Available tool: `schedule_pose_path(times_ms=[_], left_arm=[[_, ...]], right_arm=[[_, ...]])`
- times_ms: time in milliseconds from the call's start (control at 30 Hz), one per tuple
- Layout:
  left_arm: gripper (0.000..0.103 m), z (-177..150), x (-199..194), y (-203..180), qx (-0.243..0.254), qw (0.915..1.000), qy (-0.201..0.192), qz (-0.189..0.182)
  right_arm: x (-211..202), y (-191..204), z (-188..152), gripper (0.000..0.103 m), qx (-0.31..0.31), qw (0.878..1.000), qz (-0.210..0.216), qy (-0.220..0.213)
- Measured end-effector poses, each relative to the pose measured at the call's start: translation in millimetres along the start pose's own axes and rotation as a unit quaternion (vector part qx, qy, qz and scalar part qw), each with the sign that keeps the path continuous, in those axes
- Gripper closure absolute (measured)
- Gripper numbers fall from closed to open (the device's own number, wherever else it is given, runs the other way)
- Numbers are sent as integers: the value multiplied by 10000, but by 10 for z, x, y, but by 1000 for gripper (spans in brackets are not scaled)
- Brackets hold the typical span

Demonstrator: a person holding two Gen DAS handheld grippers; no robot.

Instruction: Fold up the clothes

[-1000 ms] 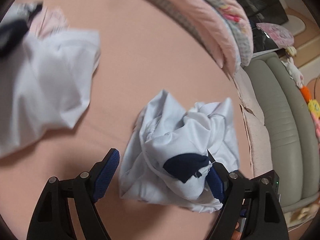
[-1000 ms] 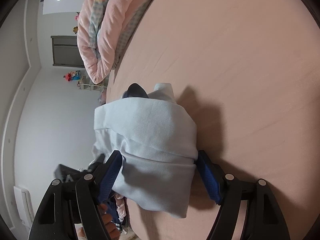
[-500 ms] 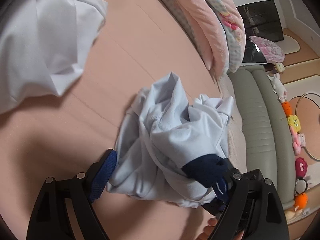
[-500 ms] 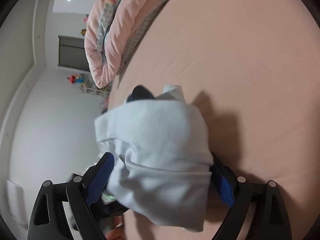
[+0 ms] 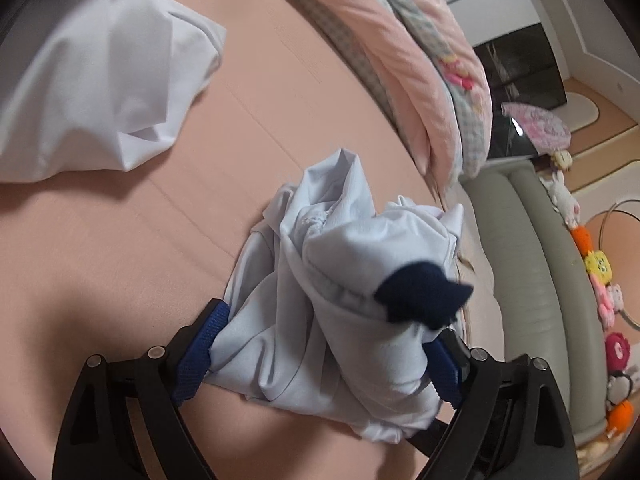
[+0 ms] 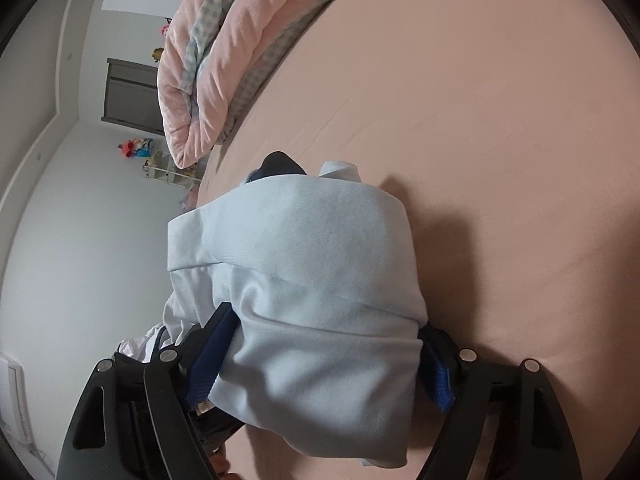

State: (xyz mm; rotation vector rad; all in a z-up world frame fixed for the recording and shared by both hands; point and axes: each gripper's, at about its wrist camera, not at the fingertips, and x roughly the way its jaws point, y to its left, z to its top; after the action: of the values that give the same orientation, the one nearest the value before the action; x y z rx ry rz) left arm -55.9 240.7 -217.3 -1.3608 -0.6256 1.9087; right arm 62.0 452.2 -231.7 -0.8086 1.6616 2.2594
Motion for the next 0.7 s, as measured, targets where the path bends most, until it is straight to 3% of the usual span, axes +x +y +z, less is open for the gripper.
schedule_pose_path(times_ms=[167,333,467,700], left_arm=[[18,-60,41,-161,366,9978,-203,505],[44,-105,18,-314,755,9944,-378,636],[52,-136,-7,-444,1235,9861,-544,973],[54,-69,-82,-272,763,9952,-361,487]], right_arm=[[-6,-43,7,34,10,10000,-47,43],[-43,-93,-7,50,65,10000,-48,-58],[-69,122,-52,54,-427,9975,-468,-310],[-110,339,-51,54,-941,9923,-721,-367]])
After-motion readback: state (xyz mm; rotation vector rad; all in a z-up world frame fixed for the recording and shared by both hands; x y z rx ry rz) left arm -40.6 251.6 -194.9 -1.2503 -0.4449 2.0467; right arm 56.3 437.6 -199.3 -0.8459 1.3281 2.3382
